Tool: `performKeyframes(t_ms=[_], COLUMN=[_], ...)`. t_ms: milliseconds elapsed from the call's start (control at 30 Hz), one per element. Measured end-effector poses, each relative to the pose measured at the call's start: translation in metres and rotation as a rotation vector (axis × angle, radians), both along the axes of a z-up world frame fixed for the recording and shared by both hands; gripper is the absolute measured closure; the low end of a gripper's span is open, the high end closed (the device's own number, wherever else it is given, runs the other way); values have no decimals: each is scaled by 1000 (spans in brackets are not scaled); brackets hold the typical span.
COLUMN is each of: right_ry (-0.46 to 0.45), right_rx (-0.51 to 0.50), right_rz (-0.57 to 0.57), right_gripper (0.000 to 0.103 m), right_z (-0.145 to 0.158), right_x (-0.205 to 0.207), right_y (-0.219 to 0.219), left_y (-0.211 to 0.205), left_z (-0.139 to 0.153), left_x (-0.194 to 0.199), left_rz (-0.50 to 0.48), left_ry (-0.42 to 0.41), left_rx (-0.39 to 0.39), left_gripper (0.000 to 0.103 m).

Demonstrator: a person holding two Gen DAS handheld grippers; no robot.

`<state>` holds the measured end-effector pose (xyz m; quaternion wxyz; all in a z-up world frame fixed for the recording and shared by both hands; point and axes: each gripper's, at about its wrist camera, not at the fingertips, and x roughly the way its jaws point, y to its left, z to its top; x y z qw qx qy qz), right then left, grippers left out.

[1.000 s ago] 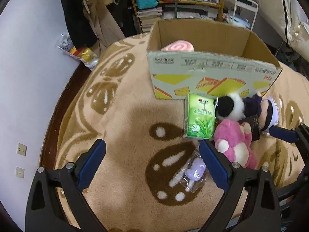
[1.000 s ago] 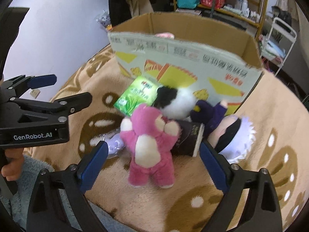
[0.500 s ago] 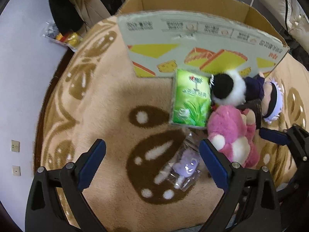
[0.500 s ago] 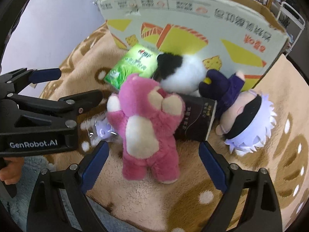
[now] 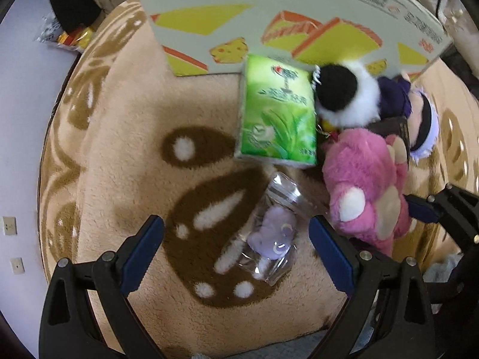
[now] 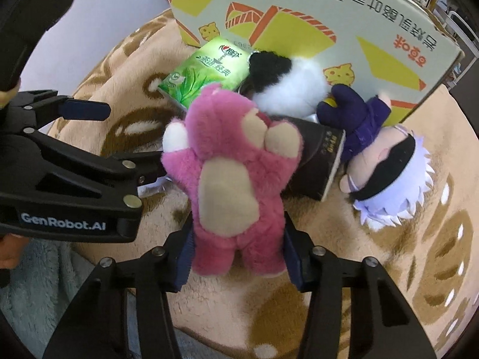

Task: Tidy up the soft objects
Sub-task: 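Close the left tool on the bagged purple toy while the right tool grips the pink bear, then lift the bagged toy and pink bear with both tools and carry them over the box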

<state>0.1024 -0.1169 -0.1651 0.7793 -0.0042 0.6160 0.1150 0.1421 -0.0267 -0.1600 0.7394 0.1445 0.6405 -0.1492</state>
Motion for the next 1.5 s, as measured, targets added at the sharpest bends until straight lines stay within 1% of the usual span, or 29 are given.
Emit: performKeyframes(t_ms=[100,233,367,467,500,533,600,667,733,767,867,933,967,1033,1133,1300,1500], right_ry=[4,16,18,20,19,18,16,13,8,4,-1,-3,-5,-10,-11,-22,-127], right_rx=[-10,0,-16,-17,-18,-20,-24,-25,-25,-24,-24,-23,-22,-16,-5,9,27], right_rz=[-3,-23,-17,-16,-15,-15,-14,-15,-17,-19,-22,-25,-25,-27,-33,-46,-56], right_gripper=[48,48,48,48,48,48,48,49,49,49,49,49,49,49,49,49,49], right_z=[2,1,-1,0,0,-1,-2,-2,-1,1,3,4,5,8,10,20,50], right_x=[-3,-3,-2,-3,-4,-3,-2,-2,-4,-5,-6,-8,-8,-10,-12,-13,-14], right_y=[-3,-11,-7,-9,-11,-8,-6,-4,-5,-6,-6,-5,-5,-6,-8,-13,-17], left_y=[-5,-14,-20,-19,-20,-20,-24,-26,-26,-24,-24,-23,-21,-15,-8,-5,2], left_z=[-4,-14,-20,-27,-28,-30,-33,-33,-31,-29,-25,-25,-24,-21,-17,-15,-2], left_x=[-5,-12,-16,-14,-14,-12,-8,-8,-9,-9,-10,-12,-13,-12,-9,-9,-9], left_rz=[-28,-67,-60,-60,-62,-65,-74,-80,-78,-74,-63,-63,-58,-30,-6,-7,15], left_ry=[28,47,51,59,57,53,42,34,25,22,20,14,8,12,19,15,-9], left_rx=[-12,35,60,64,65,67,77,70,74,78,78,82,82,48,14,16,1], left_gripper=[7,7,7,7,8,13,18,22,32,34,46,58,59,62,64,64,64])
